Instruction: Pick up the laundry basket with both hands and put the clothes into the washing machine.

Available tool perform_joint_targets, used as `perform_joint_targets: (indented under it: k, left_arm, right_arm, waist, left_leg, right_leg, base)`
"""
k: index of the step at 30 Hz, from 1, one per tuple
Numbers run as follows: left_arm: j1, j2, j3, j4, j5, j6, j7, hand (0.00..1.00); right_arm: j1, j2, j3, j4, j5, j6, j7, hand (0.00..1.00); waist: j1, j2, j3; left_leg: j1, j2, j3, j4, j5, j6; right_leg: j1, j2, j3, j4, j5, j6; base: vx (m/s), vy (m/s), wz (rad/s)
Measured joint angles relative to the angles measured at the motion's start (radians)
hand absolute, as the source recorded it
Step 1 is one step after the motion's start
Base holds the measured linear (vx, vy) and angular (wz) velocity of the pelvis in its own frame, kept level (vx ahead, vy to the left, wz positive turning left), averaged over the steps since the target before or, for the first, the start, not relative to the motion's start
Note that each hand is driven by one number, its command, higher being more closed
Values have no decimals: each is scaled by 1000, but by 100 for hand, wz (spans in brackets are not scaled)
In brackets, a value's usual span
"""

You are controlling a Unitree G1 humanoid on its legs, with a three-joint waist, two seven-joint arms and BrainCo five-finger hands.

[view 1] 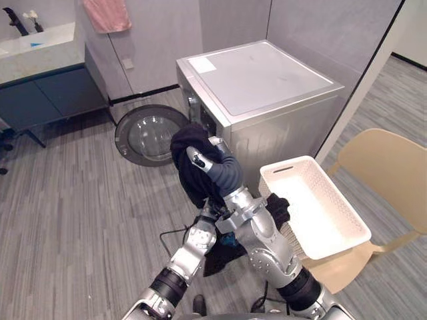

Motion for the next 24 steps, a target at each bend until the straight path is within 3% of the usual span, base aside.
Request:
perform_joint_targets:
  k: [6, 10, 16, 19, 24]
  left_arm:
    - [6, 17, 21, 24, -5, 2, 1, 100]
    - [95, 18, 155, 7, -5, 2, 1, 100]
    - [257, 16, 342, -107, -26, -2, -1, 100]
    - [321, 14, 441, -110, -70, -7, -3, 100]
    - [429, 16, 547, -88, -127, -7, -36, 100]
  right_arm:
    - [31, -43, -41, 19, -63, 0, -3, 0]
    - [127, -85, -192, 20, -271, 1, -31, 0]
    - [296, -165, -397, 39, -469, 1, -55, 0]
    - [379, -194, -473, 119, -547, 17, -53, 0]
    - [446, -197, -510, 403, -631, 58, -28, 0]
  waist:
    - [-14, -3, -4]
    - [-13, -5, -5]
    - [-12, -9, -5]
    - [-12, -9, -5]
    - [-11, -11, -4]
  left_leg:
    - [1, 12, 4, 0, 3, -6]
    - [12, 15, 25, 0, 3, -6]
    - [17, 17, 24, 0, 2, -6]
    - [21, 20, 20, 0, 0, -8]
    - [4, 20, -5, 0, -4, -7]
  right_leg:
    - [-1, 13, 8, -2, -1, -3]
    - [3, 23, 31, -17, 0, -2]
    - [16, 29, 32, -39, 4, -1]
    - [29, 34, 32, -52, 7, 1]
    - [31, 36, 6, -64, 7, 1]
  base:
    - [6, -14, -3]
    - [0, 3, -14]
    - [1, 1, -1]
    - [10, 2, 3]
    - [10, 2, 12]
